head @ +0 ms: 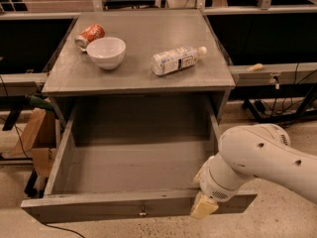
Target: Open top drawer
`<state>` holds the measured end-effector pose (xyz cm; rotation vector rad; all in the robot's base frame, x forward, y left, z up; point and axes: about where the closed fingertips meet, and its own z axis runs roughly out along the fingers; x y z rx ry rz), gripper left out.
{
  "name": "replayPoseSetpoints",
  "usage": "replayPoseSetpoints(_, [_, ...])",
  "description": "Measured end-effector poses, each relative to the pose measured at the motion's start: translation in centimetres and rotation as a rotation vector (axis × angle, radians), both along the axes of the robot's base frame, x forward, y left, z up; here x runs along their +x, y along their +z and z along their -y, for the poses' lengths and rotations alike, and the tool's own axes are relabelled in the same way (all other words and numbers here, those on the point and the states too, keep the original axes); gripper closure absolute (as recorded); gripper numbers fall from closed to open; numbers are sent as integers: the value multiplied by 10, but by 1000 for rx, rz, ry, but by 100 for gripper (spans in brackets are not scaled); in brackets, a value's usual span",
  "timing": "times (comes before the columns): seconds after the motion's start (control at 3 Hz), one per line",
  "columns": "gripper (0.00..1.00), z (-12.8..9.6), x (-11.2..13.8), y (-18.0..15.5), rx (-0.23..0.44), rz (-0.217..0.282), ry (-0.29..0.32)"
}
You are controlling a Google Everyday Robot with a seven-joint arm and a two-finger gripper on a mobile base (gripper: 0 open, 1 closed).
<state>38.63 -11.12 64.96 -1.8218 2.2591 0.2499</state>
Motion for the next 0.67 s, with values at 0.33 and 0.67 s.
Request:
replayPoseSetpoints(0.33, [0,0,0,0,0,0,0])
replayPoseSetpoints(0.67, [0,0,0,0,0,0,0])
